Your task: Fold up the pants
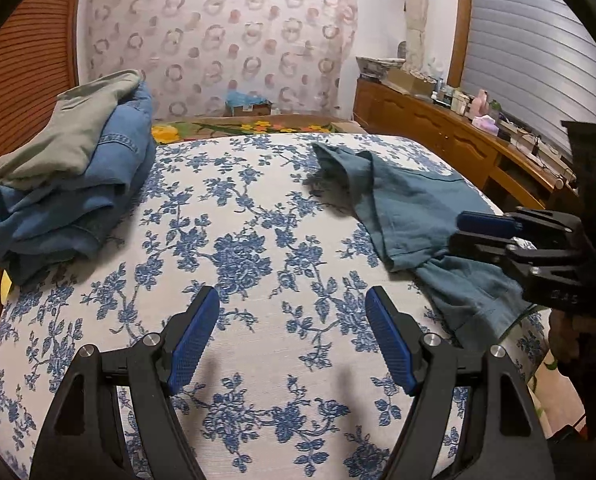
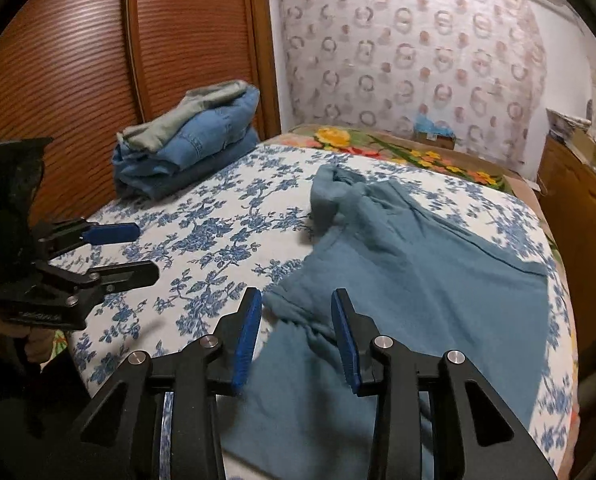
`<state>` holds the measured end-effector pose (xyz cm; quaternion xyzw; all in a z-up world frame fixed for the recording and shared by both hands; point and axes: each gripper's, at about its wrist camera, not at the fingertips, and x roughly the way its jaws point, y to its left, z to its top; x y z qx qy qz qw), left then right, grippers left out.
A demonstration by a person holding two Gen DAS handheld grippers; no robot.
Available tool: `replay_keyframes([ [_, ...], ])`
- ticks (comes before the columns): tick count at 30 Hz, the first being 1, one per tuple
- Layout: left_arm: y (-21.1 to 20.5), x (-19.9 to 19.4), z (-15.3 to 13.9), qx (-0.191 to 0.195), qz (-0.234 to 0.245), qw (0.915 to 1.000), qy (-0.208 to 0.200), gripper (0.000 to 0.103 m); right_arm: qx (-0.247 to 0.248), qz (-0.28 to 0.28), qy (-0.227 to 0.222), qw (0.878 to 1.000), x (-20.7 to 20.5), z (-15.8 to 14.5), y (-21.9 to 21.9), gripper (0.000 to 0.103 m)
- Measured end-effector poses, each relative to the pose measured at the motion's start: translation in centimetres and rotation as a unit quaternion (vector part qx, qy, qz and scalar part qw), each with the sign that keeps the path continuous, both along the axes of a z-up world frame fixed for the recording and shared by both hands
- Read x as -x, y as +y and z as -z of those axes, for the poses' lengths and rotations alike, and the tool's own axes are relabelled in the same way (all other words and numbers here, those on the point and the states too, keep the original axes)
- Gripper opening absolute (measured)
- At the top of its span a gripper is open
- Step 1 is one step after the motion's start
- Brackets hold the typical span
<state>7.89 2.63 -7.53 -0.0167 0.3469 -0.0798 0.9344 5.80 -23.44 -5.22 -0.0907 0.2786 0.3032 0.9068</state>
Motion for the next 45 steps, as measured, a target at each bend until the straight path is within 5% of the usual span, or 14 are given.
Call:
replay_keyframes([
  [23,1.4,0.5,0.5,0.005,-0.013,0.9999,0.003,0.076,0.081,-0.023,0.042,0.996,-3.4,2.5,4.9,0.024],
  [27,1.3,0.5,0.3,0.004,-0.01,0.9999,0.002,0.076,0.11,-0.017,0.027,0.993,-3.4,2.5,5.7,0.007],
  [34,1.0,0.1,0.3,0.008,-0.002,0.9999,0.006,0.076,0.055,0.02,-0.007,0.998,-3.6,-0.3,3.2,0.003],
  [45,-2.0,-2.1,-1.4,0.01,0.043,0.999,-0.008,0.076,0.047,0.081,-0.043,0.995,-5.9,-3.8,-2.1,0.003],
])
